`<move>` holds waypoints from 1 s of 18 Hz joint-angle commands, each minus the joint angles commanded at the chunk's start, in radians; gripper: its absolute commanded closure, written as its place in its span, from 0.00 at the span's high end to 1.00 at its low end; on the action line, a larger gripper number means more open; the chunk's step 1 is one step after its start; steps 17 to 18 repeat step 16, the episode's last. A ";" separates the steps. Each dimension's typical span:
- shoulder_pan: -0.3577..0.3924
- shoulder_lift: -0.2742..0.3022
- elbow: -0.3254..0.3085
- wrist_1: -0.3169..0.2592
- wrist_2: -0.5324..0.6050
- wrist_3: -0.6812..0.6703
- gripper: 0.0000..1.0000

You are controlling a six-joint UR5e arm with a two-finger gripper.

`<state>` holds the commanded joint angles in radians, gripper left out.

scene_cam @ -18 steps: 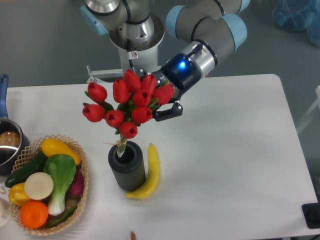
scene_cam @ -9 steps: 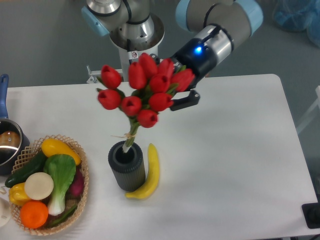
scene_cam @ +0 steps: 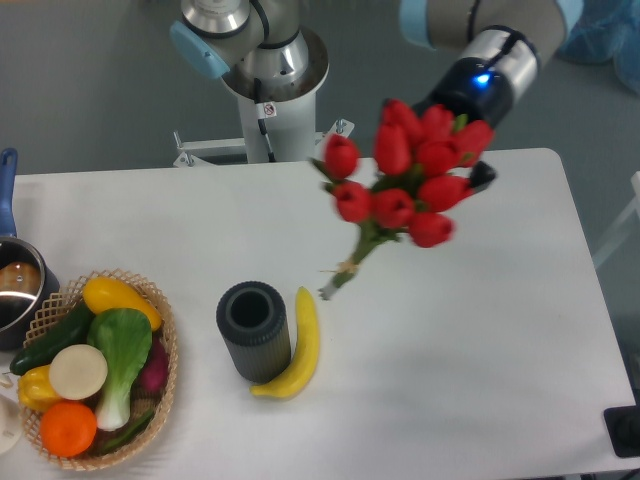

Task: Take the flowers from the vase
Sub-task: 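Lift the tulip bunch up out of the black vase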

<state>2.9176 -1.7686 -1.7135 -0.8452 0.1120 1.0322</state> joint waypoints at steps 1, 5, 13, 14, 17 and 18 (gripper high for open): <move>0.005 -0.014 0.002 0.000 0.000 0.015 0.35; 0.014 -0.051 0.017 0.002 0.027 0.057 0.35; 0.008 -0.057 0.008 0.003 0.110 0.086 0.35; 0.008 -0.055 0.008 0.003 0.110 0.086 0.35; 0.006 -0.054 0.006 0.003 0.110 0.086 0.35; 0.006 -0.054 0.006 0.003 0.110 0.086 0.35</move>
